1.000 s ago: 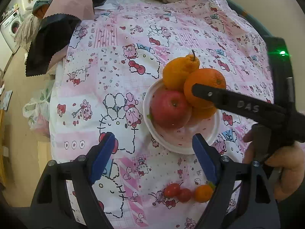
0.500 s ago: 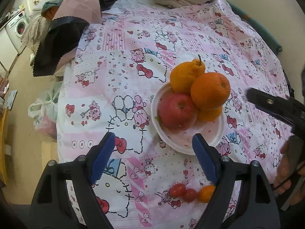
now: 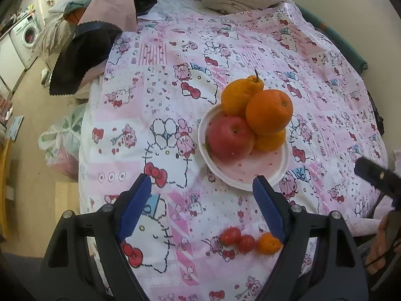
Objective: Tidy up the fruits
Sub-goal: 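Open the right gripper and withdraw both tools from the plate, then grasp a red cherry tomato with the left gripper while the right grasps a small mandarin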
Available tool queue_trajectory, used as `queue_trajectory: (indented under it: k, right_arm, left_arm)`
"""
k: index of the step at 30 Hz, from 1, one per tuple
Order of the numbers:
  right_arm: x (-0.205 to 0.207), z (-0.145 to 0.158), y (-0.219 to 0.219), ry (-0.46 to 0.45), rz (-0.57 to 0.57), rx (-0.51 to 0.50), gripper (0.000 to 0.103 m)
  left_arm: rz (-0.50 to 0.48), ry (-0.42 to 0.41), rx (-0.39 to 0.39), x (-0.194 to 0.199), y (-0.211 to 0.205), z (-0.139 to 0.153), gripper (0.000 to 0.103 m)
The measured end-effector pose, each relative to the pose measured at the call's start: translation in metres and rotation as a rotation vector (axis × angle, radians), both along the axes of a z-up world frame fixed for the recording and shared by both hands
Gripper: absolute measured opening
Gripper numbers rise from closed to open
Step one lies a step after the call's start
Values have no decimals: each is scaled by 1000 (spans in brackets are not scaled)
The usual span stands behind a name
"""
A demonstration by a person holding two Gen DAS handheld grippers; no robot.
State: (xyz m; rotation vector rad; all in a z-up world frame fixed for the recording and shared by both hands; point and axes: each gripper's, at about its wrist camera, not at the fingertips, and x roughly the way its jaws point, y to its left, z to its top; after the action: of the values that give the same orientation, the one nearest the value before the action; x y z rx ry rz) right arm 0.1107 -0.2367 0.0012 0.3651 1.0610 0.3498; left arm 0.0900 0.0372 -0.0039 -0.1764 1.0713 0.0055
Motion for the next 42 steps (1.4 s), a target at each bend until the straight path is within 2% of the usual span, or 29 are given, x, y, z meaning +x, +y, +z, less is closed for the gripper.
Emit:
queue_trajectory:
  k: [4, 8, 13, 22, 25, 26, 30, 34, 40, 42]
  right_arm:
    - [-17, -8, -2, 34, 4, -52, 90]
    - [-29, -15, -8, 74, -5, -44, 90]
    - [-41, -17, -10, 78, -14, -75, 90]
    - [-43, -54, -28, 151, -101, -64, 90]
    - [-36, -69, -32, 193, -134, -52, 90]
    - [-34, -71, -32, 200, -138, -46, 90]
    - [-29, -76, -29, 207, -137, -44, 90]
    - [-28, -79, -28, 214, -133, -43, 90]
    - [-27, -81, -32, 222, -148, -31, 90]
    - [-27, -82, -32, 225, -152, -27, 90]
  left_arm:
    - [-12, 22, -13, -7, -5, -5, 81]
    - [-43, 36, 1, -13, -15, -8, 81]
    - [-66, 54, 1, -21, -25, -14, 81]
    - [-29, 243, -101, -16, -27, -65, 80]
    - [-31, 301, -125, -15, -29, -83, 66]
    - [-39, 319, -129, -14, -32, -88, 59]
    - [-85, 366, -123, -13, -48, -106, 55]
    - [-89, 401, -119, -11, -53, -119, 53]
    - [-41, 447, -192, -8, -45, -127, 53]
    - [-24, 461, -236, -8, -39, -130, 44]
